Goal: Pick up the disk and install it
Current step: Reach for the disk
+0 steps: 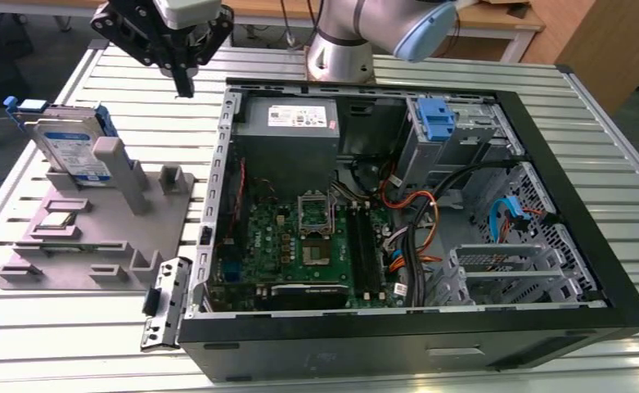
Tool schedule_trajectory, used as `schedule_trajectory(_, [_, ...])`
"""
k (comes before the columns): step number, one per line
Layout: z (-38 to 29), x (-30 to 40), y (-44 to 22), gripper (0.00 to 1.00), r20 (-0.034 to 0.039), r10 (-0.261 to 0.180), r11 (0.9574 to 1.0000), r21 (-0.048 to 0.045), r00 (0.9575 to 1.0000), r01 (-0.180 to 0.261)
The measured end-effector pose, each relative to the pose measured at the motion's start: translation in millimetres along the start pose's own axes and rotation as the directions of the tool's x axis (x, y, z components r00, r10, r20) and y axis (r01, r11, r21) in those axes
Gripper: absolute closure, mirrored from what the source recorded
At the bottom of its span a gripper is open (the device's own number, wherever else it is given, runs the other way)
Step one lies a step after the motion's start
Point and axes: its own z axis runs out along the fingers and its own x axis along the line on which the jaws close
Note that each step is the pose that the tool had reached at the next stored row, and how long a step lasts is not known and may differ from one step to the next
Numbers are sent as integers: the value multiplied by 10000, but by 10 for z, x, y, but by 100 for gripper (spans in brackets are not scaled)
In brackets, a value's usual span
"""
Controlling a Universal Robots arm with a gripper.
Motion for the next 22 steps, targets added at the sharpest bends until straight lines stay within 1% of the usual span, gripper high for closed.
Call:
schedule_trajectory(5, [1,116,6,90,0,-11,10000,-1,10000,11])
schedule_trajectory(7, [1,151,8,90,-1,-16,10000,0,10000,16])
schedule_trajectory(12, [1,162,8,90,-1,-28,10000,-1,10000,28])
schedule_trajectory(15, [2,187,9,90,-2,-36,10000,-1,10000,36])
schedule_trajectory(22, [6,309,15,90,-2,-52,10000,-2,10000,52])
